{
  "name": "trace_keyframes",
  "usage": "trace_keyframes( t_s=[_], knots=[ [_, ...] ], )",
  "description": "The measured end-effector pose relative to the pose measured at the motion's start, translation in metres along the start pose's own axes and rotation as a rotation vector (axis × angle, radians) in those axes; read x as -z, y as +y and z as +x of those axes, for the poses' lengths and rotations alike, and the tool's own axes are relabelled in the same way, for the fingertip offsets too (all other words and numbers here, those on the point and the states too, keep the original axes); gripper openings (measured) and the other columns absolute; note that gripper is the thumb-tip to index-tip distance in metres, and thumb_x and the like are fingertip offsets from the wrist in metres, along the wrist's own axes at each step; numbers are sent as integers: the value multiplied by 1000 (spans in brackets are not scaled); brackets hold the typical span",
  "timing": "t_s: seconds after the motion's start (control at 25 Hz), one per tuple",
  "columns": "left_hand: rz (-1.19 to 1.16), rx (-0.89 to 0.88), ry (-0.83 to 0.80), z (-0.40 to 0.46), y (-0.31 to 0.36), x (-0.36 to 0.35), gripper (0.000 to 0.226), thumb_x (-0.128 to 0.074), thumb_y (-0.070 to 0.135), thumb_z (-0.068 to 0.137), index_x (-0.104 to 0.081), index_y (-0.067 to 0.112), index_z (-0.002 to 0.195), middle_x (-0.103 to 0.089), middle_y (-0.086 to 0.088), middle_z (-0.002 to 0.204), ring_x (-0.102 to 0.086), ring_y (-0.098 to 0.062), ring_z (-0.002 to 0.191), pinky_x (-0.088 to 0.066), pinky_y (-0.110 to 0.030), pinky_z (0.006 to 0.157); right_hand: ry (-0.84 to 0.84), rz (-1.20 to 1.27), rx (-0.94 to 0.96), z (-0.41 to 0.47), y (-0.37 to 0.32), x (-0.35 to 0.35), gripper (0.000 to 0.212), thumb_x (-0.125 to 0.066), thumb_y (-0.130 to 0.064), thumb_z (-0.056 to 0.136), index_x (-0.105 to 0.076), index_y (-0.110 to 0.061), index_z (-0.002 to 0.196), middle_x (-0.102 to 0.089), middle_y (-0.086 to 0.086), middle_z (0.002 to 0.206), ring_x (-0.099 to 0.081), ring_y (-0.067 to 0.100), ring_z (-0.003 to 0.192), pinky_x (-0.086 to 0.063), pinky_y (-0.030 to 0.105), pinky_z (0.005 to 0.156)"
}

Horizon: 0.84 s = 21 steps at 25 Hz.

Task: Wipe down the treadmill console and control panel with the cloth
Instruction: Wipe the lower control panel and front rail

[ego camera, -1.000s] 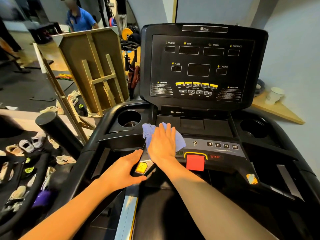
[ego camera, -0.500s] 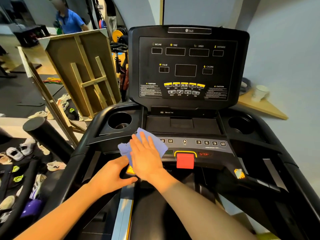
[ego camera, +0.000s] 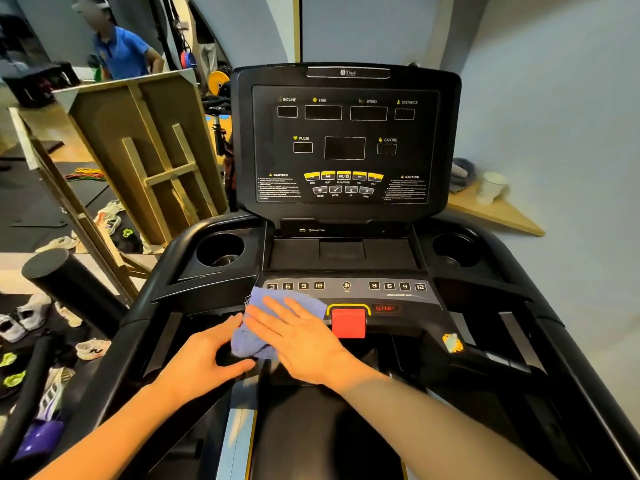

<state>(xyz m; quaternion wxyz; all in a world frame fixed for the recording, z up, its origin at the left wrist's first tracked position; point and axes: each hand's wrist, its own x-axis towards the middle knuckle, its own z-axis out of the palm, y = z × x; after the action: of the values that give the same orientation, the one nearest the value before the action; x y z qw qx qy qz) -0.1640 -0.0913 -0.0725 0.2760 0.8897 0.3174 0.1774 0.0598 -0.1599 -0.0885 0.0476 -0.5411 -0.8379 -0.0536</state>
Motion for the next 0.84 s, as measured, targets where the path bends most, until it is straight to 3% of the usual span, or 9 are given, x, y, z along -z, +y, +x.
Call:
trace_keyframes(
  t_s=[0.12,0.24,0.36,0.56,0.68,0.84],
  knots=[
    [32,87,-5,-1,-11,-2,92,-75,59,71,-37,31,149,-44,23,143,-39,5,135,-37,-25,113,-5,-4,-3,-30,22,10,80,-52,-11,89,-11,-22,157,-4,-2,165,4,21,152,1,41,122],
    [41,126,-34,-1,-13,-1,95,-78,55,72,-32,31,152,-43,18,146,-39,-4,139,-37,-33,116,-16,-43,-45,-59,46,16,75,-40,-22,86,-15,-18,157,-8,0,165,-1,23,152,-6,45,122],
    [45,122,-34,1,-11,-1,93,-80,48,74,-31,33,151,-44,19,145,-42,-5,138,-36,-31,115,-50,-40,-105,-87,66,18,71,-42,-24,88,-21,-12,155,-14,3,164,-7,25,151,-17,48,120],
    [70,144,-31,2,-9,0,95,-80,50,74,-31,29,152,-47,9,150,-44,-8,137,-37,-32,115,-97,-63,-225,-138,102,28,91,-58,-3,80,-10,-14,157,-9,2,165,-3,24,151,-14,46,121],
    [67,157,-36,1,-8,-1,95,-79,50,74,-31,28,152,-49,8,149,-45,-7,135,-38,-32,114,-190,-67,-280,-176,123,37,100,-62,-8,77,-2,-14,157,-2,2,165,3,23,151,-13,47,121],
    [57,175,-44,0,-6,1,94,-80,49,74,-31,29,152,-49,10,148,-44,-4,135,-36,-30,114,-251,-26,-325,-199,135,37,104,-66,-19,80,6,-18,156,5,-2,164,10,17,151,0,38,120]
  ],
)
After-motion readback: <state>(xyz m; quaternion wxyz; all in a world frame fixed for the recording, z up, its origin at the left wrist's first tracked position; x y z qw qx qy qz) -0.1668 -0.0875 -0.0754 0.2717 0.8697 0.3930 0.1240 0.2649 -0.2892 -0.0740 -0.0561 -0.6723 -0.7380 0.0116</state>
